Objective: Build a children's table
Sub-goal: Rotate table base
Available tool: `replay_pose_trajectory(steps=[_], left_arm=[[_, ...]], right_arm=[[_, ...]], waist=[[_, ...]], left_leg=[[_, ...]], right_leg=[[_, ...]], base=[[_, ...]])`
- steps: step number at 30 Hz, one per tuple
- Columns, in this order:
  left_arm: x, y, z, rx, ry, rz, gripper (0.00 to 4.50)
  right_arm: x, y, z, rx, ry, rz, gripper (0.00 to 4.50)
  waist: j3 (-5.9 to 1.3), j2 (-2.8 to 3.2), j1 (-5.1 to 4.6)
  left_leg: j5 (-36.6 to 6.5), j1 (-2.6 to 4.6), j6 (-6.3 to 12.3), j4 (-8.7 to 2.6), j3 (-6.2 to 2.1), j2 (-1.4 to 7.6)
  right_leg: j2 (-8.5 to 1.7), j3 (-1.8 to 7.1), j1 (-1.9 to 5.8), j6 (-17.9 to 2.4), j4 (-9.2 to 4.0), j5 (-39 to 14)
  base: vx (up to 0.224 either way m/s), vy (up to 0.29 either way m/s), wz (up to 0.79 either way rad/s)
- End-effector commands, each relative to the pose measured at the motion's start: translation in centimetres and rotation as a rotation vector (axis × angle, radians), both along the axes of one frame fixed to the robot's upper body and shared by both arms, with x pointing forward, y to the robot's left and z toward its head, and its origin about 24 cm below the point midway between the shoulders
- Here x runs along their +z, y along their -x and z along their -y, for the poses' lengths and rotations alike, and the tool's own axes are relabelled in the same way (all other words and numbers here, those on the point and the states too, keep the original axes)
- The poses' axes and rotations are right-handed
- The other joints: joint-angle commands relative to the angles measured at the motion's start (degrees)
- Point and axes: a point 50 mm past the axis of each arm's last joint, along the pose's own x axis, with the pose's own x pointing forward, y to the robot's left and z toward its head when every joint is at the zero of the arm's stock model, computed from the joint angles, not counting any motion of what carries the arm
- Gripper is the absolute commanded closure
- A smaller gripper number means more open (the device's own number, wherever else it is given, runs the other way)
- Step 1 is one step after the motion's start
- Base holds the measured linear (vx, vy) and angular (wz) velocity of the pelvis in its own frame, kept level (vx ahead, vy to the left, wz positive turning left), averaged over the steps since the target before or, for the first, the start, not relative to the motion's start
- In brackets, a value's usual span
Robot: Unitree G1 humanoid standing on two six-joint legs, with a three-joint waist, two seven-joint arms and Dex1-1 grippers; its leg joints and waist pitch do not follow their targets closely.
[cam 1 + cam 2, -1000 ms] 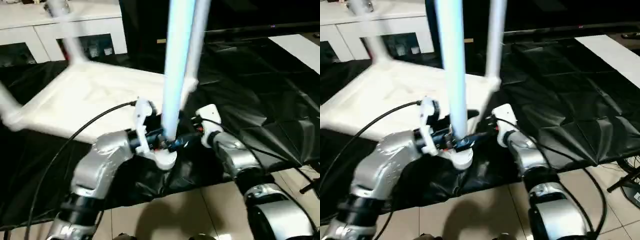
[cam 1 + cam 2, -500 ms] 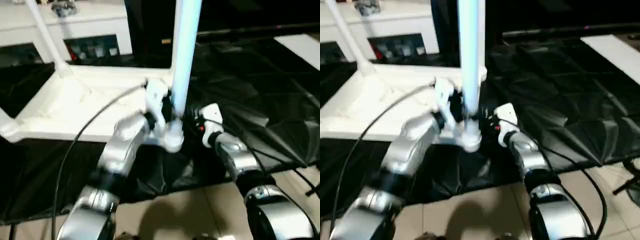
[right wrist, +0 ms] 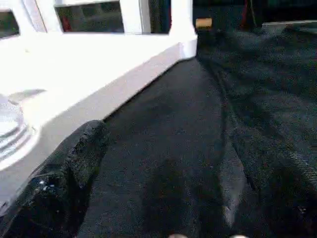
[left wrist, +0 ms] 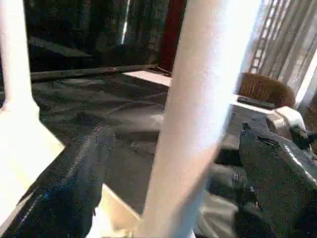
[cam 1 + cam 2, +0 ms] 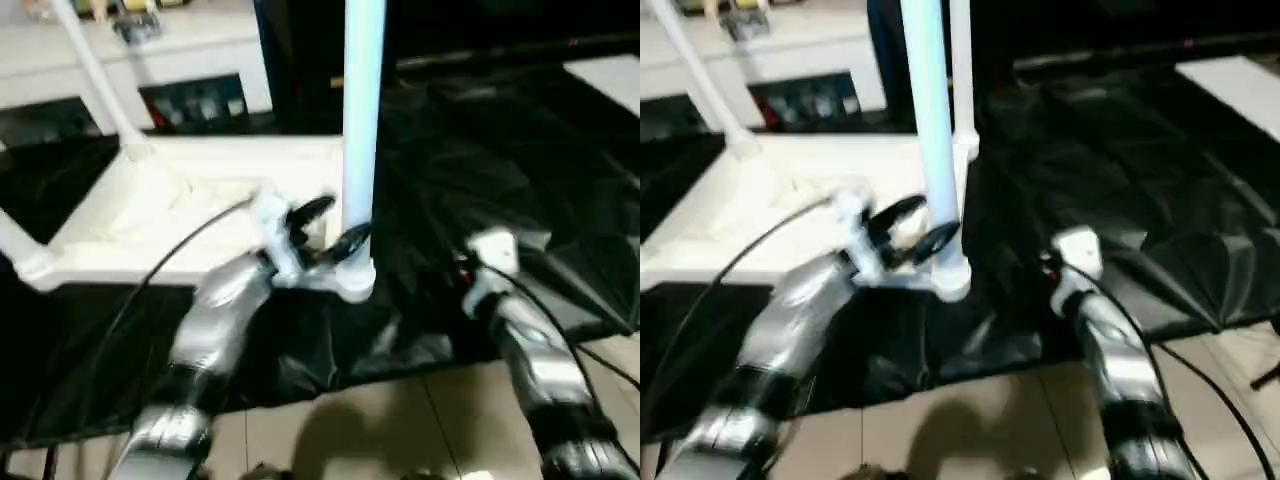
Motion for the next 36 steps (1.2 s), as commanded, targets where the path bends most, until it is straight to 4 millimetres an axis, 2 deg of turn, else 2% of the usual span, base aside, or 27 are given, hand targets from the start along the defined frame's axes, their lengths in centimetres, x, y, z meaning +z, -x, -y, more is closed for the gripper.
replay_pose_trajectory(steps=[1,3,4,5,6,7,9,10,11,16,17,18,19,20,22,23,24,25,26,27,28,29,31,33,34,35,36], left_arm=[[0.2,1.1,-1.2,0.029,-0.008,0.016,0.02],[-0.6,2.1,-2.8,0.167,-0.050,-0.016,0.02],[-1.2,2.4,-3.5,0.245,-0.078,-0.051,0.02],[-1.4,2.8,-4.1,0.314,-0.094,-0.059,0.02],[-1.4,2.8,-4.2,0.324,-0.095,-0.059,0.02],[-1.5,3.1,-4.5,0.356,-0.099,-0.058,0.02],[-1.9,4.0,-5.4,0.503,-0.188,-0.083,0.02],[-1.9,4.4,-5.7,0.572,-0.218,-0.064,0.02],[-2.1,4.7,-6.1,0.642,-0.246,-0.088,0.02],[-1.3,5.0,-6.0,0.764,-0.259,-0.074,0.02],[-1.2,4.9,-5.9,0.765,-0.261,-0.068,0.02],[-1.1,4.9,-5.8,0.764,-0.263,-0.061,0.02],[-1.1,4.8,-5.8,0.773,-0.264,-0.062,0.02],[-1.1,4.6,-5.9,0.803,-0.264,-0.071,0.02],[-1.0,4.6,-5.9,0.813,-0.263,-0.075,0.02],[-1.0,4.6,-5.9,0.821,-0.257,-0.077,0.02],[-1.0,4.6,-5.8,0.821,-0.259,-0.080,0.02],[-1.0,4.6,-5.8,0.821,-0.262,-0.081,0.02],[-1.0,4.7,-5.7,0.817,-0.258,-0.084,0.02],[-1.0,4.7,-5.7,0.815,-0.255,-0.086,0.02],[-1.0,4.7,-5.7,0.815,-0.256,-0.087,0.02],[-1.0,4.7,-5.7,0.815,-0.261,-0.085,0.02],[-1.1,4.7,-5.7,0.817,-0.262,-0.087,0.02],[-1.1,4.7,-5.7,0.820,-0.259,-0.090,0.02],[-1.1,4.6,-5.7,0.821,-0.260,-0.090,0.02],[-1.1,4.6,-5.7,0.822,-0.262,-0.090,0.02],[-1.1,4.6,-5.7,0.818,-0.267,-0.089,0.02]], right_arm=[[0.8,0.8,-0.1,-0.001,-0.004,0.028,0.00],[0.9,2.0,-0.3,-0.016,0.005,0.015,0.00],[1.0,2.6,-0.6,-0.016,-0.003,-0.001,0.00],[1.0,3.0,-0.7,-0.020,-0.015,-0.017,0.00],[1.0,3.1,-0.8,-0.021,-0.016,-0.019,0.00],[1.1,3.4,-0.8,-0.025,-0.025,-0.031,0.00],[1.2,4.1,-1.3,-0.019,0.002,-0.054,0.00],[1.2,4.3,-1.6,-0.013,0.022,-0.055,0.00],[1.2,4.4,-1.8,-0.013,0.038,-0.054,0.00],[0.9,4.2,-2.4,-0.012,0.038,-0.089,0.00],[1.0,4.2,-2.5,-0.003,0.041,-0.093,0.00],[1.0,4.2,-2.6,0.000,0.043,-0.095,0.00],[1.0,4.2,-2.6,0.003,0.042,-0.097,0.00],[1.1,4.3,-2.8,0.012,0.046,-0.098,0.00],[1.2,4.3,-2.8,0.017,0.052,-0.095,0.00],[1.2,4.4,-2.8,0.013,0.050,-0.098,0.00],[1.2,4.5,-2.6,0.002,0.050,-0.097,0.00],[1.2,4.5,-2.6,-0.002,0.052,-0.096,0.00],[1.1,4.6,-2.2,-0.035,0.044,-0.103,0.00],[1.0,4.6,-2.0,-0.059,0.038,-0.110,0.00],[0.9,4.7,-1.8,-0.076,0.035,-0.116,0.00],[0.8,4.9,-1.2,-0.103,0.040,-0.116,0.00],[0.7,5.1,-0.9,-0.121,0.041,-0.122,0.00],[0.6,5.4,-0.6,-0.136,0.047,-0.130,0.00],[0.5,5.5,-0.5,-0.134,0.055,-0.132,0.00],[0.5,5.6,-0.5,-0.133,0.060,-0.132,0.00],[0.5,5.6,-0.4,-0.137,0.061,-0.133,0.00]], waist=[[-3.34,-1.15,-0.02],[-3.24,-1.29,-0.39],[-3.24,-2.16,-0.54],[-2.98,-1.78,-0.67],[-2.85,-3.48,-1.02],[-2.76,-2.49,-0.75],[-2.77,-4.42,-0.78],[-2.87,-3.48,-0.59],[-2.37,-4.11,-0.89],[-2.49,-5.42,-1.11],[-2.20,-4.90,-0.55],[-2.56,-4.99,-0.60],[-2.27,-4.85,-1.15],[-1.61,-4.58,-1.02],[-1.34,-4.60,-1.56],[-0.69,-4.10,-1.59],[-0.45,-3.83,-1.62],[-0.66,-3.81,-1.47],[-1.33,-3.20,-2.72],[0.21,-4.23,-3.44],[-0.24,-3.61,-3.25],[-0.22,-3.13,-3.56],[-1.34,-3.32,-3.92],[-2.01,-3.95,-4.10],[-2.30,-4.30,-3.72],[-3.47,-4.40,-2.75],[-3.66,-4.43,-2.78]], left_leg=[[-18.4,1.17,3.02,-4.44,-1.34,2.15],[-19.4,1.13,2.19,-4.60,-1.28,1.87],[-19.2,0.98,1.67,-4.68,-1.35,1.92],[-20.0,1.12,1.43,-4.80,-1.30,1.95],[-20.2,0.91,1.45,-4.82,-1.19,1.82],[-20.8,1.17,1.04,-4.96,-1.40,1.76],[-21.2,0.90,0.55,-5.05,-1.60,1.84],[-20.7,0.92,0.30,-5.22,-1.81,2.08],[-23.1,1.17,-0.49,-5.23,-1.60,1.86],[-26.8,1.67,-2.07,-5.59,-2.11,1.94],[-30.0,-0.29,0.36,-7.06,-3.70,1.33],[-31.2,0.59,0.73,-6.55,-4.04,1.27],[-34.0,0.63,1.14,-6.41,-4.88,1.03],[-37.3,-0.59,1.26,-6.66,-5.53,-0.06],[-39.9,-0.36,1.19,-5.80,-5.70,-0.92],[-41.1,-1.08,0.91,-5.56,-5.59,-1.58],[-42.1,-1.25,0.44,-5.87,-5.46,-1.78],[-41.6,-1.49,0.56,-5.93,-5.41,-1.90],[-42.3,5.46,-1.60,-4.15,-5.08,0.55],[-45.8,6.35,-2.75,-3.92,-5.90,0.90],[-48.4,6.94,-4.13,-4.79,-6.17,1.43],[-51.9,6.50,-5.01,-7.55,-7.08,2.47],[-46.7,7.17,-2.39,-7.82,-7.34,2.19],[-35.2,4.56,2.57,-6.94,-5.71,0.68],[-29.2,2.73,4.39,-6.09,-4.55,-0.29],[-12.1,0.05,9.78,-3.24,-3.05,-1.79],[-8.2,-0.63,11.35,-2.81,-3.05,-1.99]], right_leg=[[-2.36,1.40,2.13,-9.6,-5.34,-21.6],[-2.15,1.46,1.76,-8.0,-5.61,-23.7],[-2.07,1.56,2.00,-7.1,-5.45,-23.4],[-2.03,1.61,1.54,-6.1,-5.84,-24.6],[-1.78,1.54,1.59,-5.4,-6.12,-25.7],[-2.10,1.64,1.30,-4.4,-6.23,-28.7],[-2.26,1.63,1.37,-3.2,-6.36,-30.5],[-2.29,1.77,1.35,-2.9,-6.16,-29.5],[-2.24,1.71,0.61,-1.4,-6.99,-33.1],[-2.14,1.56,0.56,-0.5,-7.08,-32.5],[-3.15,-0.44,2.45,-0.3,-6.72,-34.7],[-3.69,-0.61,2.20,-0.5,-7.10,-35.1],[-4.08,-1.18,2.77,-1.0,-7.51,-36.8],[-4.27,-2.88,4.52,0.0,-8.33,-42.0],[-4.32,-4.47,5.54,0.1,-9.10,-46.7],[-4.32,-6.09,7.39,0.1,-9.72,-49.9],[-3.97,-6.67,7.89,-0.1,-9.27,-50.0],[-4.04,-6.42,9.37,-0.9,-8.89,-48.3],[-3.30,-4.26,4.99,-2.4,-9.69,-45.7],[-2.64,-5.53,3.84,-2.8,-10.19,-44.4],[-1.72,-4.91,4.62,-3.6,-9.51,-40.6],[-0.70,-3.64,6.08,-4.2,-6.73,-28.6],[-0.79,-2.19,6.09,-5.7,-6.18,-21.2],[-1.78,-0.84,8.54,-7.9,-7.13,-15.4],[-2.46,-0.19,10.19,-8.2,-7.74,-14.3],[-3.45,0.75,12.97,-7.4,-8.46,-11.0],[-3.06,0.57,13.43,-6.8,-8.31,-10.0]], base=[[0.000,0.000,0.00],[0.000,0.000,0.00],[0.000,0.000,0.00],[0.000,0.000,0.00],[0.000,0.000,0.00],[0.000,0.000,0.00],[0.000,0.000,0.00],[0.000,0.000,0.00],[0.000,0.000,0.00],[0.000,0.000,0.00],[0.000,0.000,0.00],[0.002,0.019,0.28],[0.002,0.019,0.28],[0.020,0.019,0.38],[0.030,0.024,0.45],[0.035,0.024,0.52],[0.051,0.017,0.58],[0.051,0.017,0.58],[0.082,-0.001,0.62],[0.093,-0.014,0.32],[0.093,-0.014,0.32],[0.100,0.013,-0.04],[0.120,0.027,-0.07],[0.131,-0.003,-0.03],[0.131,-0.012,-0.02],[0.138,-0.011,0.05],[0.168,-0.010,0.05]])
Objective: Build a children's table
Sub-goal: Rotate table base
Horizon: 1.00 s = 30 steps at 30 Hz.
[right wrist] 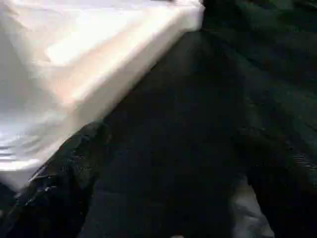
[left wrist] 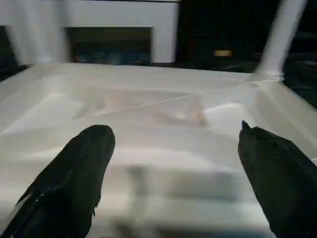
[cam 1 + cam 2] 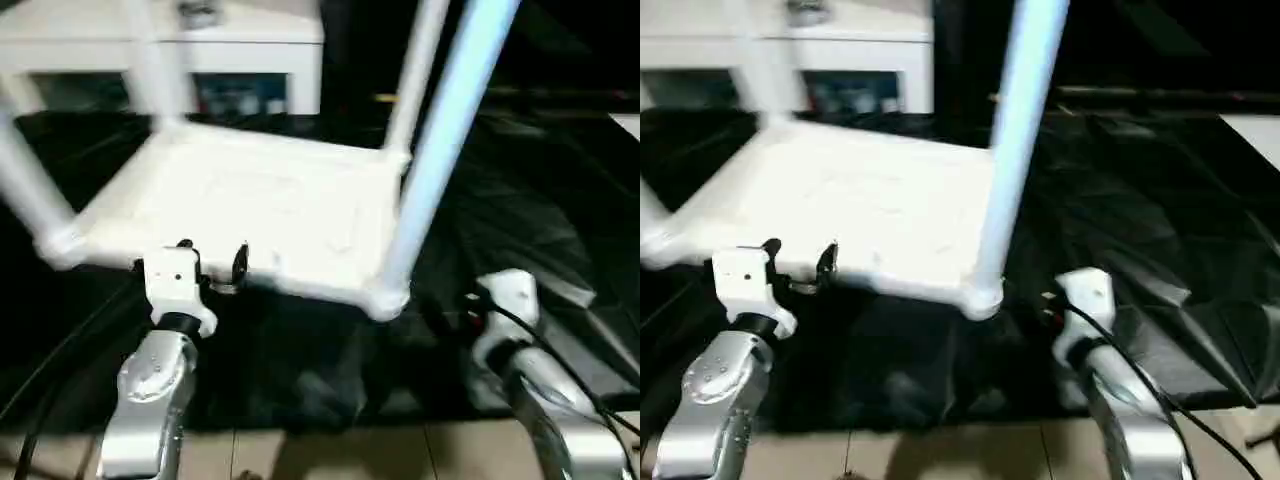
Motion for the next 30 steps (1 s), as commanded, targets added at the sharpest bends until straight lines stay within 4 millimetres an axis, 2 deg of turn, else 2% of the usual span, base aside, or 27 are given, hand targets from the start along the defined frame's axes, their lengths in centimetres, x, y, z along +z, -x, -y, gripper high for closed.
replay_pose_trajectory(steps=[1,2,3,4,5,6,7,8,9,10,11,12,13,14,15,16,17,18,19,20,22,23,24,27,28,29,30], left_arm=[[0.2,0.0,-0.3,-0.003,-0.029,0.004,0.02],[0.2,0.0,-0.3,-0.003,-0.029,0.004,0.02],[0.2,-0.1,-0.2,-0.014,-0.033,0.012,0.02],[0.2,-0.1,-0.2,-0.014,-0.033,0.012,0.02],[0.1,-0.1,-0.1,-0.032,-0.023,0.010,0.02],[0.0,-0.2,0.0,-0.049,-0.022,0.009,0.02],[0.0,-0.2,0.1,-0.064,-0.014,0.004,0.02],[-0.1,-0.3,0.1,-0.069,-0.010,0.001,0.02],[-0.1,-0.4,0.1,-0.070,-0.007,0.001,0.02],[0.0,-0.5,0.0,-0.066,-0.005,0.001,0.02],[-0.1,-0.6,-0.1,-0.059,-0.008,-0.001,0.02],[-0.1,-0.7,-0.1,-0.059,-0.010,-0.002,0.02],[-0.1,-0.8,-0.1,-0.063,-0.018,-0.005,0.02],[-0.1,-0.9,-0.1,-0.072,-0.029,-0.007,0.02],[-0.1,-1.1,-0.1,-0.093,-0.036,-0.005,0.02],[-0.1,-1.1,-0.1,-0.093,-0.036,-0.005,0.02],[0.0,-1.6,0.1,-0.183,-0.026,-0.007,0.02],[0.0,-1.8,0.2,-0.220,-0.017,-0.011,0.02],[0.2,-2.1,0.4,-0.299,-0.046,-0.001,0.02],[0.4,-2.3,0.5,-0.384,-0.052,-0.003,0.02],[0.5,-2.7,0.8,-0.564,-0.081,-0.031,0.02],[0.6,-2.9,0.9,-0.629,-0.093,-0.050,0.02],[0.5,-3.0,1.2,-0.718,-0.111,-0.079,0.02],[0.2,-3.5,1.6,-0.941,-0.199,-0.177,0.02],[0.1,-3.7,1.7,-0.979,-0.226,-0.196,0.02],[0.1,-4.6,2.0,-1.049,-0.293,-0.234,0.02],[0.1,-5.0,2.1,-1.079,-0.319,-0.249,0.02]], right_arm=[[0.8,-0.2,-0.1,-0.003,0.002,0.027,0.00],[0.8,-0.2,-0.1,-0.003,0.002,0.027,0.00],[0.9,-0.2,0.0,-0.006,0.000,0.031,0.00],[0.9,-0.2,0.0,-0.006,0.000,0.031,0.00],[1.0,-0.1,0.3,-0.018,-0.008,0.039,0.00],[1.0,-0.1,0.4,-0.023,-0.013,0.043,0.00],[1.0,-0.1,0.5,-0.027,-0.013,0.046,0.00],[1.1,-0.1,0.5,-0.031,-0.011,0.047,0.00],[1.1,-0.2,0.6,-0.035,-0.009,0.048,0.00],[1.2,-0.3,0.7,-0.038,-0.003,0.051,0.00],[1.2,-0.3,0.8,-0.042,0.001,0.053,0.00],[1.2,-0.4,0.8,-0.043,0.002,0.054,0.00],[1.3,-0.4,0.9,-0.045,0.003,0.055,0.00],[1.3,-0.5,1.0,-0.047,0.005,0.055,0.00],[1.4,-0.5,1.0,-0.044,0.007,0.057,0.00],[1.4,-0.5,1.0,-0.044,0.007,0.057,0.00],[1.6,-0.7,1.1,-0.021,0.015,0.065,0.00],[1.7,-0.8,1.1,-0.012,0.019,0.067,0.00],[1.8,-0.9,1.2,0.009,0.028,0.067,0.00],[1.8,-1.0,1.4,0.029,0.037,0.062,0.00],[1.8,-1.1,1.9,0.078,0.052,0.044,0.00],[1.8,-1.2,2.1,0.098,0.057,0.036,0.00],[1.8,-1.2,2.3,0.125,0.072,0.028,0.00],[2.1,-1.2,2.7,0.234,0.128,0.012,0.00],[2.2,-1.2,2.7,0.263,0.141,0.012,0.00],[2.5,-1.1,2.6,0.345,0.168,0.016,0.00],[2.7,-0.9,2.4,0.386,0.171,0.011,0.00]], waist=[[-4.36,-0.63,1.04],[-4.74,-0.46,0.81],[-5.54,0.67,0.12],[-6.42,0.90,-2.34],[-5.77,0.78,-2.82],[-5.34,0.42,-2.56],[-4.52,-3.04,-1.08],[-3.63,-2.62,1.06],[-3.72,-2.97,0.93],[-4.36,-2.13,0.83],[-4.35,-1.27,0.72],[-3.93,-1.34,0.69],[-3.33,-0.65,0.58],[-3.17,-0.31,0.59],[-2.93,0.01,0.70],[-2.43,0.29,0.55],[-2.14,-0.30,0.59],[-2.05,-0.32,0.79],[-2.19,-0.71,0.99],[-2.37,-0.55,1.17],[-2.17,-0.49,1.15],[-2.30,-0.47,1.24],[-2.29,-0.45,1.18],[-2.51,-0.69,1.11],[-2.59,-0.24,1.21],[-2.77,-0.57,1.16],[-2.81,0.22,1.16]], left_leg=[[4.1,-2.94,12.32,-1.93,-0.20,0.13],[10.1,-1.98,14.54,-1.52,-0.79,0.11],[25.6,3.43,21.22,-0.51,-3.57,1.62],[50.2,10.84,31.01,1.17,-10.38,6.86],[71.6,11.17,32.98,1.82,-13.84,9.25],[74.6,8.79,29.12,2.71,-13.62,7.55],[53.5,-1.31,16.97,4.20,-8.42,-1.40],[22.5,-2.23,10.38,2.63,-5.43,-3.53],[12.7,-2.24,7.38,2.31,-4.75,-3.07],[4.3,-1.77,2.46,0.43,-4.45,-2.34],[4.4,-1.31,0.79,-0.20,-4.17,-1.50],[3.4,-1.23,0.63,-0.65,-3.93,-1.17],[0.0,-1.14,-0.86,-1.48,-3.68,-0.40],[-2.8,-0.93,-1.48,-1.89,-3.56,0.00],[-8.7,-0.30,-2.05,-2.60,-3.19,0.79],[-14.3,-0.12,-2.42,-3.40,-2.82,1.49],[-18.8,0.19,-3.20,-3.68,-2.26,1.85],[-20.4,0.55,-3.59,-3.77,-1.99,1.89],[-21.4,0.90,-3.94,-3.85,-1.56,2.01],[-21.2,0.94,-4.06,-3.95,-1.53,2.14],[-20.9,0.18,-4.56,-4.33,-1.16,2.33],[-21.4,0.36,-4.62,-4.35,-1.04,2.24],[-21.3,0.28,-4.65,-4.42,-1.03,2.22],[-18.5,-0.29,-3.97,-4.30,-0.76,2.13],[-18.1,-0.24,-3.82,-4.31,-0.75,2.19],[-16.5,-0.36,-3.07,-4.14,-0.51,2.19],[-16.1,-0.26,-3.04,-4.09,-0.49,2.12]], right_leg=[[-0.93,1.58,4.49,-8.6,-2.82,2.5],[0.30,1.06,3.55,-7.8,-1.32,9.1],[2.99,-0.19,-0.74,-5.9,3.08,19.5],[1.77,0.86,-9.74,-0.6,7.29,10.6],[-2.60,4.62,-12.56,4.0,7.58,5.0],[-4.27,6.84,-12.06,5.5,6.44,10.2],[-4.43,8.13,-6.39,7.4,3.53,28.7],[-3.49,7.02,-5.07,9.5,1.30,30.7],[-3.34,7.04,-4.60,8.2,1.05,29.7],[-2.45,5.93,-2.77,5.3,1.81,28.0],[-1.74,5.51,-3.09,1.3,2.03,28.9],[-1.08,5.09,-3.52,-0.2,1.55,26.7],[-0.56,4.45,-3.83,-3.5,1.06,17.1],[-0.46,4.28,-3.98,-5.3,0.74,10.9],[-0.31,4.20,-4.56,-8.7,0.19,0.4],[-0.32,4.05,-4.94,-11.0,-0.43,-8.1],[-0.30,4.11,-5.56,-11.0,-1.10,-15.1],[-0.35,4.21,-5.96,-10.6,-1.36,-17.9],[-0.32,4.41,-6.53,-10.0,-1.70,-19.9],[-0.33,4.49,-6.58,-9.8,-1.49,-19.4],[-0.50,4.38,-6.37,-9.3,-1.34,-19.1],[-0.48,4.40,-6.70,-8.9,-1.36,-19.9],[-0.57,4.42,-6.64,-8.9,-1.41,-19.9],[-0.66,4.42,-6.30,-9.6,-1.13,-17.2],[-0.80,4.42,-6.27,-9.9,-1.01,-16.8],[-0.88,4.40,-6.13,-10.3,-1.09,-16.3],[-0.83,4.38,-6.17,-10.5,-1.02,-16.1]], base=[[0.168,-0.010,0.05],[0.182,-0.017,0.09],[0.155,-0.039,0.03],[0.155,-0.039,0.03],[0.061,-0.078,-0.29],[-0.104,-0.075,-0.42],[-0.104,-0.075,-0.42],[-0.133,-0.040,-0.05],[-0.052,-0.042,0.12],[-0.052,-0.042,0.12],[0.000,0.000,0.00],[-0.090,-0.038,0.06],[-0.090,-0.038,0.06],[-0.112,-0.023,0.03],[-0.115,0.003,0.08],[-0.115,0.003,0.08],[-0.110,0.003,0.10],[-0.091,-0.006,0.13],[-0.091,-0.006,0.13],[-0.087,-0.011,0.13],[-0.086,-0.003,0.04],[-0.060,0.010,0.00],[0.000,0.000,0.00],[0.000,0.000,0.00],[0.000,0.000,0.00],[0.000,0.000,0.00],[0.000,0.000,0.00]])
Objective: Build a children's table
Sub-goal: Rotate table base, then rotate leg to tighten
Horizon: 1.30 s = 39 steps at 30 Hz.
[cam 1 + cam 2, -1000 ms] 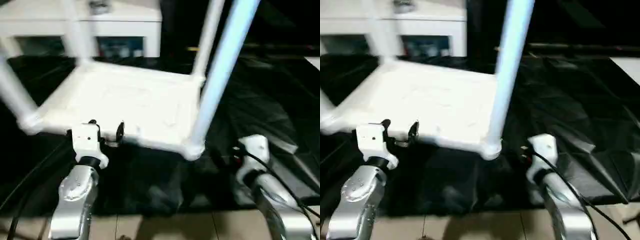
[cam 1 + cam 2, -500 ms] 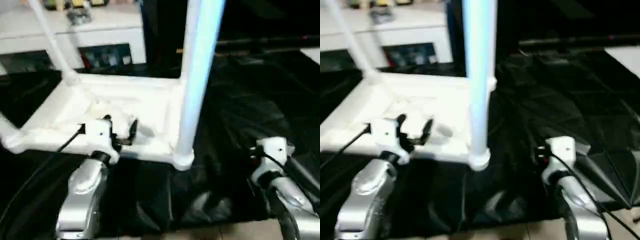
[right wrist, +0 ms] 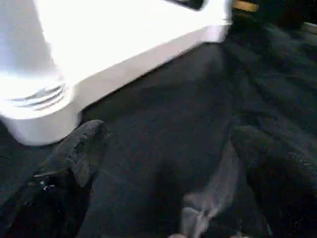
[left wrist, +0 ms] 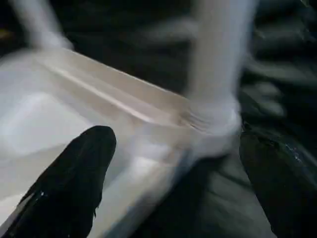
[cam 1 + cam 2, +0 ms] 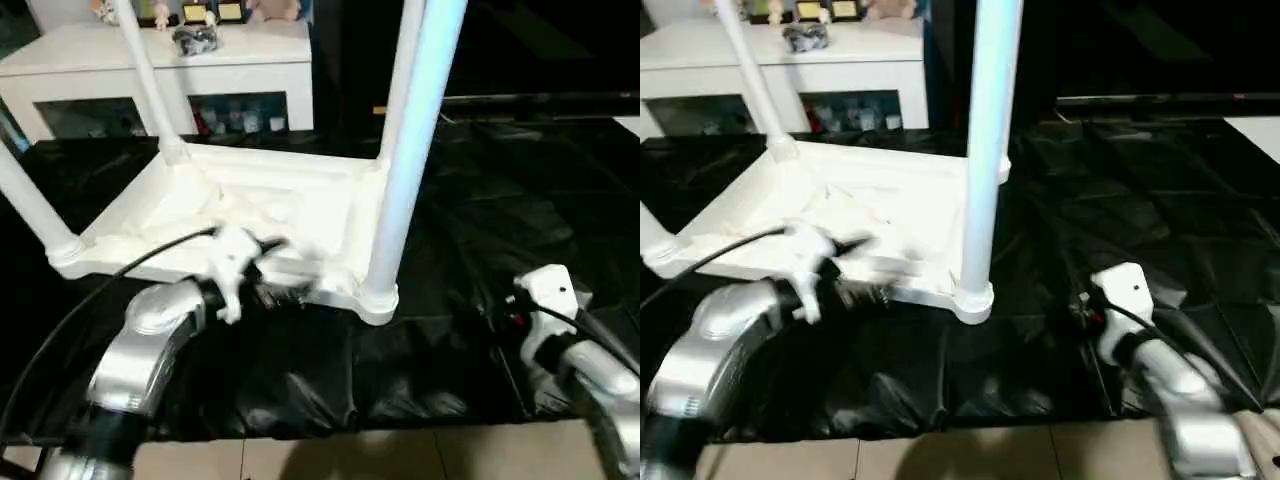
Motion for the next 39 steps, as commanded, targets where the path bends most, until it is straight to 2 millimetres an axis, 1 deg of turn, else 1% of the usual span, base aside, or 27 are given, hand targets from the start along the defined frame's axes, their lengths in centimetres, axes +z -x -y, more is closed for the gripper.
replay_pose_trajectory(steps=[1,2,3,4,5,6,7,8,9,11,12,13,15,16,17,19,20,23,24,26,27,29,31,33,35,37,39], left_arm=[[0.0,-0.6,0.1,-0.088,-0.074,-0.010,0.02],[0.0,-1.1,0.3,-0.099,-0.098,0.004,0.38],[0.1,-1.6,0.4,-0.109,-0.117,0.008,0.38],[0.1,-2.1,0.5,-0.115,-0.131,0.013,0.38],[0.1,-2.6,0.5,-0.118,-0.156,0.017,0.43],[0.0,-2.9,0.5,-0.124,-0.173,0.004,0.58],[-0.1,-3.2,0.5,-0.130,-0.186,-0.014,0.74],[-0.2,-3.5,0.3,-0.148,-0.198,-0.059,0.82],[-0.2,-3.5,0.3,-0.152,-0.199,-0.067,0.86],[-0.3,-3.8,0.0,-0.186,-0.205,-0.121,0.92],[-0.3,-3.8,0.0,-0.192,-0.208,-0.127,1.14],[-0.3,-4.0,0.0,-0.201,-0.207,-0.139,1.21],[-0.2,-4.2,0.0,-0.206,-0.209,-0.145,1.30],[-0.2,-4.3,-0.1,-0.214,-0.211,-0.155,1.42],[-0.2,-4.4,-0.1,-0.222,-0.212,-0.164,1.54],[-0.2,-4.6,0.0,-0.228,-0.214,-0.167,1.64],[-0.2,-4.7,0.1,-0.225,-0.216,-0.159,1.67],[-0.2,-4.9,0.3,-0.219,-0.213,-0.146,1.83],[-0.3,-5.0,0.4,-0.220,-0.211,-0.147,2.05],[-0.4,-5.1,0.6,-0.225,-0.212,-0.147,2.11],[-0.4,-5.1,0.6,-0.228,-0.213,-0.148,2.11],[-0.4,-5.1,0.8,-0.233,-0.216,-0.149,2.46],[-0.5,-5.1,0.8,-0.235,-0.218,-0.150,2.50],[-0.5,-5.2,0.9,-0.236,-0.222,-0.145,2.56],[-0.6,-5.2,1.0,-0.237,-0.220,-0.146,2.87],[-0.6,-5.2,1.0,-0.240,-0.218,-0.152,2.91],[-0.7,-5.2,1.1,-0.244,-0.216,-0.158,3.28]], right_arm=[[0.6,-0.1,-0.8,0.109,0.000,0.008,0.00],[0.7,0.0,-1.0,0.142,0.002,0.002,0.00],[0.8,0.2,-1.1,0.180,0.005,-0.007,0.00],[0.9,0.3,-1.3,0.213,0.011,-0.014,0.00],[0.9,0.5,-1.4,0.247,0.014,-0.020,0.00],[1.0,0.6,-1.6,0.272,0.013,-0.027,0.00],[1.1,0.7,-1.7,0.297,0.009,-0.032,0.00],[1.2,0.9,-2.0,0.324,-0.004,-0.035,0.00],[1.3,0.9,-2.0,0.327,-0.005,-0.035,0.00],[1.4,0.9,-2.2,0.352,-0.029,-0.050,0.00],[1.4,1.0,-2.2,0.357,-0.037,-0.055,0.00],[1.5,0.9,-2.2,0.364,-0.037,-0.054,0.00],[1.6,0.9,-2.2,0.369,-0.038,-0.053,0.00],[1.6,0.8,-2.2,0.373,-0.038,-0.053,0.00],[1.7,0.7,-2.3,0.377,-0.040,-0.054,0.00],[1.7,0.7,-2.3,0.383,-0.040,-0.054,0.00],[1.7,0.6,-2.3,0.384,-0.040,-0.054,0.00],[1.8,0.6,-2.4,0.389,-0.049,-0.058,0.00],[1.8,0.6,-2.4,0.391,-0.052,-0.060,0.00],[1.7,0.6,-2.5,0.398,-0.057,-0.067,0.00],[1.7,0.7,-2.5,0.400,-0.058,-0.069,0.00],[1.7,0.7,-2.5,0.404,-0.058,-0.072,0.00],[1.7,0.7,-2.5,0.403,-0.057,-0.073,0.00],[1.7,0.7,-2.5,0.402,-0.056,-0.072,0.00],[1.7,0.6,-2.5,0.403,-0.056,-0.073,0.00],[1.7,0.6,-2.5,0.404,-0.056,-0.074,0.00],[1.7,0.6,-2.5,0.408,-0.056,-0.076,0.00]], waist=[[-2.27,-0.49,0.09],[-2.38,-0.68,0.08],[-2.49,-0.66,0.13],[-2.70,1.14,0.23],[-2.85,0.40,-0.03],[-3.07,0.11,-0.10],[-3.31,0.41,-0.01],[-3.78,0.36,0.25],[-4.06,0.70,0.42],[-4.09,0.75,0.56],[-4.00,0.78,0.57],[-3.84,0.94,0.62],[-3.55,0.95,0.64],[-3.34,0.91,0.66],[-3.22,1.11,0.74],[-3.08,0.97,0.74],[-2.99,0.91,0.89],[-3.01,0.82,1.11],[-3.05,0.85,1.20],[-3.14,0.67,1.42],[-3.11,0.81,1.46],[-3.18,0.67,1.58],[-3.18,0.66,1.60],[-3.27,0.79,1.57],[-3.13,0.85,1.61],[-3.07,0.79,1.56],[-2.98,0.77,1.55]], left_leg=[[-13.5,-0.26,1.69,-5.91,0.49,1.00],[-10.7,-0.86,2.54,-5.86,0.56,1.04],[-9.9,-0.90,2.78,-5.82,0.65,1.06],[-9.7,-0.72,3.08,-5.66,0.62,0.86],[-9.3,-0.84,3.38,-5.61,0.66,1.06],[-8.0,-1.01,3.89,-5.44,0.72,0.89],[-6.3,-0.93,4.30,-5.21,0.73,0.86],[-0.7,-1.15,6.46,-4.56,0.77,0.80],[3.0,-1.18,8.02,-4.08,0.86,0.62],[5.2,-1.23,10.05,-3.78,0.96,0.66],[4.6,-1.17,10.50,-3.80,1.04,0.68],[2.5,-1.09,10.65,-3.98,1.08,0.90],[-1.1,-0.97,9.80,-4.40,1.15,1.10],[-3.4,-0.89,8.92,-4.75,1.15,1.33],[-5.5,-0.72,7.86,-4.99,1.23,1.41],[-7.2,-0.61,6.94,-5.20,1.37,1.49],[-8.7,-0.48,6.01,-5.41,1.51,1.73],[-8.5,-0.59,5.55,-5.44,1.63,1.61],[-8.2,-0.53,5.58,-5.42,1.64,1.68],[-6.2,-0.82,6.05,-5.28,1.65,1.59],[-6.2,-0.80,6.15,-5.29,1.65,1.59],[-5.1,-0.94,6.38,-5.19,1.62,1.60],[-4.8,-1.02,6.50,-5.22,1.59,1.59],[-4.5,-0.88,6.69,-5.12,1.60,1.65],[-5.4,-0.86,6.52,-5.31,1.63,1.74],[-6.2,-0.87,6.33,-5.41,1.63,1.76],[-7.0,-0.86,5.98,-5.50,1.65,1.75]], right_leg=[[-0.65,0.46,1.32,-10.6,-5.11,-17.7],[-0.77,0.33,1.78,-11.7,-4.85,-14.6],[-0.84,0.26,1.92,-12.1,-4.82,-13.8],[-0.85,0.10,1.94,-12.7,-4.53,-12.6],[-0.68,0.06,2.15,-13.7,-4.53,-9.5],[-0.54,0.02,2.36,-14.2,-4.45,-7.3],[-0.53,0.01,2.38,-14.8,-4.11,-4.5],[-0.49,-0.07,2.63,-16.8,-3.33,3.7],[-0.39,-0.17,2.47,-17.8,-2.89,8.4],[-0.47,-0.22,2.33,-19.3,-2.55,12.1],[-0.49,-0.27,2.22,-19.7,-2.66,11.6],[-0.64,-0.31,2.24,-20.4,-2.87,9.4],[-0.66,-0.36,2.26,-20.5,-3.28,4.8],[-0.73,-0.34,2.24,-20.3,-3.52,2.0],[-0.78,-0.29,2.20,-19.9,-3.75,-0.6],[-0.74,-0.24,2.12,-19.6,-3.88,-2.5],[-0.91,-0.12,2.04,-19.3,-4.03,-4.0],[-0.94,-0.06,2.05,-18.3,-4.21,-5.1],[-1.00,-0.02,2.02,-18.3,-4.19,-4.6],[-0.98,-0.07,2.10,-18.2,-3.98,-2.3],[-1.02,-0.08,2.08,-18.2,-4.03,-2.4],[-1.11,-0.07,2.20,-18.2,-3.93,-1.1],[-1.09,-0.12,2.22,-18.0,-3.88,-0.9],[-1.10,-0.10,2.12,-18.3,-3.86,-0.1],[-1.08,-0.14,2.11,-18.6,-3.88,-0.1],[-1.10,-0.14,2.13,-18.5,-3.95,-0.7],[-1.14,-0.10,2.10,-18.2,-4.12,-1.9]], base=[[0.000,0.000,0.00],[0.000,0.000,0.00],[0.000,0.000,0.00],[0.000,0.000,0.00],[0.000,0.000,0.00],[0.051,0.011,-0.01],[0.051,0.011,-0.01],[0.053,0.011,-0.01],[0.056,0.007,-0.01],[0.057,0.006,0.00],[0.000,0.000,0.00],[0.000,0.000,0.00],[0.000,0.000,0.00],[0.000,0.000,0.00],[0.000,0.000,0.00],[0.000,0.000,0.00],[0.000,0.000,0.00],[0.000,0.000,0.00],[0.000,0.000,0.00],[0.000,0.000,0.00],[0.000,0.000,0.00],[0.000,0.000,0.00],[0.000,0.000,0.00],[0.000,0.000,0.00],[0.000,0.000,0.00],[0.000,0.000,0.00],[0.000,0.000,0.00]])
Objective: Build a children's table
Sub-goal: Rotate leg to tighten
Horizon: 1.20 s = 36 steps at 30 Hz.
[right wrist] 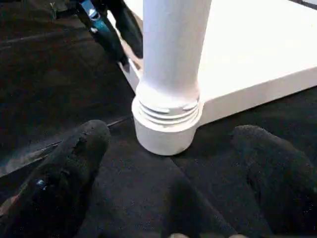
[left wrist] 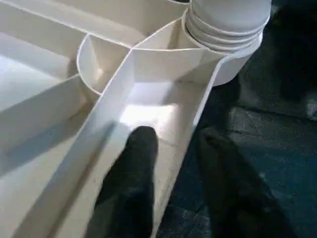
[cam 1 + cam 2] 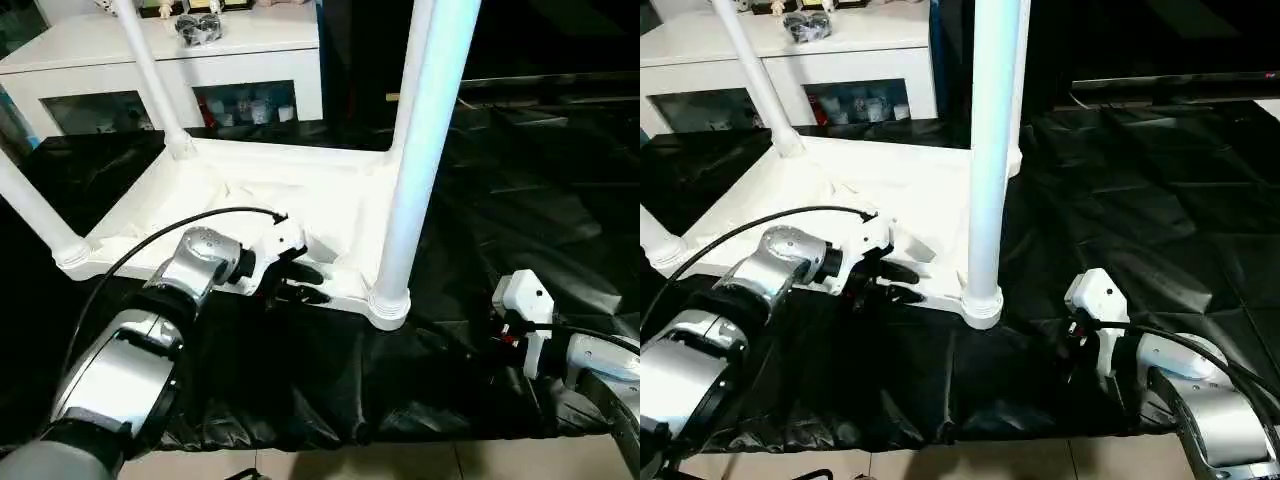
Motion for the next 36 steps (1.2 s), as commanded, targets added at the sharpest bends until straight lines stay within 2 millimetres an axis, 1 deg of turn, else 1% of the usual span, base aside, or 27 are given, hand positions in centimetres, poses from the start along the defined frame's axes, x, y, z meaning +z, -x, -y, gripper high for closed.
replay_pose_trajectory(steps=[1,4,5,6,9,10,11,12,14,15,16,18,19,21,22,23,24,26,27,28,29,30,31,33,34,35,36], left_arm=[[0.6,-0.3,-0.1,-0.007,-0.008,0.019,3.28],[0.4,-0.2,0.0,-0.018,-0.016,0.009,3.46],[0.3,-0.2,0.0,-0.021,-0.022,0.010,3.46],[0.3,-0.2,0.0,-0.021,-0.022,0.010,3.72],[0.3,-0.2,0.0,-0.021,-0.025,0.011,3.85],[0.2,-0.2,0.0,-0.022,-0.027,0.010,3.97],[0.2,-0.2,0.0,-0.022,-0.028,0.009,4.06],[0.1,-0.2,0.0,-0.026,-0.037,0.007,4.06],[-0.2,0.0,-0.1,-0.032,-0.070,0.000,4.13],[-0.2,0.0,-0.1,-0.032,-0.070,0.000,4.26],[-0.4,0.1,-0.2,-0.036,-0.086,-0.007,4.26],[-0.6,0.2,-0.3,-0.033,-0.095,-0.019,4.32],[-1.1,0.4,-0.6,-0.016,-0.105,-0.067,4.43],[-1.5,0.8,-0.8,-0.009,-0.105,-0.105,4.47],[-1.9,1.0,-0.8,0.013,-0.104,-0.129,4.48],[-2.2,1.1,-0.8,0.043,-0.092,-0.150,4.49],[-2.3,1.2,-0.7,0.066,-0.073,-0.160,4.49],[-2.4,1.2,-0.7,0.087,-0.063,-0.158,4.49],[-2.5,1.3,-0.6,0.111,-0.049,-0.154,4.49],[-2.5,1.3,-0.5,0.114,-0.048,-0.153,4.49],[-2.6,1.4,-0.4,0.145,-0.044,-0.141,4.49],[-2.7,1.5,-0.1,0.161,-0.042,-0.134,4.49],[-2.8,1.7,0.1,0.168,-0.037,-0.116,4.49],[-2.8,2.0,0.5,0.186,-0.030,-0.093,4.49],[-2.8,2.1,0.6,0.197,-0.032,-0.083,4.49],[-2.9,2.2,0.8,0.214,-0.027,-0.079,4.49],[-2.9,2.4,1.2,0.237,-0.019,-0.070,4.49]], right_arm=[[0.4,-0.2,-0.4,0.026,-0.004,0.003,0.00],[0.4,-0.2,-0.5,0.030,-0.004,0.003,0.00],[0.5,-0.3,-0.5,0.032,-0.005,0.003,0.00],[0.5,-0.3,-0.5,0.032,-0.005,0.003,0.00],[0.5,-0.3,-0.5,0.035,-0.004,0.003,0.00],[0.5,-0.4,-0.5,0.037,-0.004,0.003,0.00],[0.5,-0.4,-0.5,0.037,-0.003,0.003,0.00],[0.5,-0.5,-0.5,0.038,-0.003,0.004,0.00],[0.5,-0.6,-0.5,0.038,-0.002,0.006,0.00],[0.5,-0.6,-0.5,0.038,-0.002,0.006,0.00],[0.5,-0.6,-0.5,0.039,-0.002,0.008,0.00],[0.6,-0.7,-0.6,0.039,-0.003,0.009,0.00],[0.6,-0.9,-0.7,0.039,-0.013,0.013,0.00],[0.6,-1.0,-0.8,0.038,-0.017,0.016,0.00],[0.6,-1.1,-0.9,0.037,-0.019,0.018,0.00],[0.5,-1.1,-0.9,0.036,-0.019,0.019,0.00],[0.5,-1.1,-0.9,0.033,-0.022,0.021,0.00],[0.5,-1.2,-0.9,0.030,-0.023,0.024,0.00],[0.5,-1.2,-1.0,0.027,-0.027,0.026,0.00],[0.5,-1.2,-1.0,0.027,-0.027,0.026,0.00],[0.5,-1.2,-1.0,0.021,-0.029,0.030,0.00],[0.4,-1.3,-1.1,0.018,-0.030,0.033,0.00],[0.4,-1.3,-1.1,0.015,-0.031,0.035,0.00],[0.3,-1.4,-1.2,0.011,-0.033,0.036,0.00],[0.3,-1.4,-1.2,0.009,-0.035,0.036,0.00],[0.3,-1.5,-1.3,0.004,-0.042,0.036,0.00],[0.3,-1.6,-1.4,-0.001,-0.046,0.038,0.00]], waist=[[-2.82,-1.21,0.02],[-2.76,-1.27,0.00],[-2.74,-1.25,0.01],[-2.73,-1.25,-0.02],[-2.70,-1.26,-0.01],[-2.79,-1.22,-0.04],[-2.86,-1.31,-0.07],[-2.90,-1.25,-0.09],[-2.97,-1.45,-0.23],[-2.96,-1.42,-0.24],[-2.93,-1.55,-0.30],[-2.91,-1.60,-0.28],[-2.89,-1.76,-0.29],[-2.82,-1.66,-0.33],[-2.82,-1.33,-0.36],[-2.80,-1.48,-0.52],[-2.88,-1.47,-0.58],[-2.86,-1.45,-0.58],[-2.83,-1.28,-0.56],[-2.75,-1.41,-0.67],[-2.77,-1.39,-0.69],[-2.63,-1.41,-0.73],[-2.67,-1.58,-0.82],[-2.52,-1.50,-1.05],[-2.59,-2.00,-1.15],[-2.57,-1.61,-1.14],[-2.44,-2.25,-1.25]], left_leg=[[-9.1,-0.05,5.12,-5.01,0.38,1.21],[-9.5,-0.05,4.82,-5.15,0.35,1.34],[-9.1,-0.08,4.85,-5.16,0.34,1.34],[-9.0,-0.09,4.88,-5.16,0.33,1.34],[-8.6,-0.12,5.02,-5.21,0.33,1.37],[-8.3,-0.11,5.03,-5.20,0.30,1.40],[-7.5,-0.14,5.22,-5.10,0.29,1.38],[-7.1,-0.15,5.43,-5.07,0.28,1.39],[-5.5,-0.21,6.34,-4.92,0.33,1.34],[-5.4,-0.24,6.49,-4.89,0.32,1.31],[-5.7,-0.20,6.73,-4.91,0.41,1.31],[-5.7,-0.21,6.86,-4.95,0.45,1.33],[-5.4,-0.24,6.89,-5.01,0.55,1.32],[-5.1,-0.20,6.96,-5.04,0.60,1.38],[-5.1,-0.15,6.84,-5.15,0.59,1.50],[-5.1,-0.18,6.89,-5.13,0.63,1.49],[-4.8,-0.12,6.98,-5.08,0.69,1.50],[-4.7,-0.15,7.29,-5.03,0.74,1.38],[-5.0,-0.07,7.36,-5.07,0.72,1.47],[-5.3,-0.18,7.42,-5.14,0.71,1.51],[-6.0,-0.14,7.24,-5.28,0.72,1.65],[-6.3,-0.21,7.27,-5.30,0.70,1.56],[-7.0,-0.11,7.05,-5.40,0.74,1.71],[-7.3,-0.25,7.01,-5.56,0.68,1.80],[-7.6,-0.18,7.02,-5.49,0.82,1.69],[-7.8,-0.15,6.77,-5.62,0.76,1.78],[-7.8,-0.34,6.88,-5.58,0.80,1.64]], right_leg=[[-0.80,0.30,3.11,-17.4,-3.91,-3.0],[-0.87,0.34,3.06,-17.0,-4.07,-4.4],[-0.86,0.37,3.03,-17.0,-4.05,-4.2],[-0.82,0.36,3.03,-16.9,-4.06,-4.0],[-0.87,0.35,3.05,-17.0,-4.08,-3.3],[-0.89,0.32,3.09,-17.1,-3.96,-2.7],[-0.91,0.30,3.16,-17.3,-3.81,-1.3],[-0.92,0.28,3.16,-17.5,-3.76,-0.6],[-0.89,0.23,3.24,-18.0,-3.62,1.9],[-0.91,0.21,3.25,-18.0,-3.59,2.1],[-0.93,0.22,3.24,-18.0,-3.74,1.6],[-0.98,0.22,3.27,-17.9,-3.79,0.8],[-0.97,0.22,3.31,-17.6,-3.88,-0.1],[-0.98,0.22,3.17,-17.8,-3.95,-0.7],[-1.05,0.23,3.18,-18.1,-3.84,-0.8],[-0.98,0.22,3.18,-18.2,-3.94,-0.7],[-0.98,0.25,3.20,-18.5,-3.86,0.0],[-0.89,0.24,3.15,-18.6,-3.95,-0.1],[-0.92,0.24,3.08,-18.8,-3.96,-0.3],[-0.87,0.21,3.13,-18.8,-4.00,-0.5],[-0.99,0.22,3.21,-18.7,-3.98,-1.3],[-0.91,0.18,3.09,-18.5,-4.16,-2.2],[-0.92,0.23,3.02,-18.3,-4.24,-3.5],[-0.89,0.21,3.04,-18.2,-4.31,-4.1],[-0.76,0.24,2.94,-17.7,-4.51,-5.4],[-0.84,0.27,2.93,-17.4,-4.46,-6.3],[-0.70,0.23,2.83,-17.1,-4.59,-6.8]], base=[[0.000,0.000,0.00],[0.000,0.000,0.00],[0.000,0.000,0.00],[0.000,0.000,0.00],[0.000,0.000,0.00],[0.000,0.000,0.00],[0.000,0.000,0.00],[0.000,0.000,0.00],[0.000,0.000,0.00],[0.000,0.000,0.00],[0.000,0.000,0.00],[0.000,0.000,0.00],[0.000,0.000,0.00],[0.000,0.000,0.00],[0.000,0.000,0.00],[0.000,0.000,0.00],[0.000,0.000,0.00],[0.000,0.000,0.00],[0.000,0.000,0.00],[0.000,0.000,0.00],[0.000,0.000,0.00],[0.000,0.000,0.00],[0.000,0.000,0.00],[0.000,0.000,0.00],[0.000,0.000,0.00],[0.000,0.000,0.00],[0.000,0.000,0.00]])
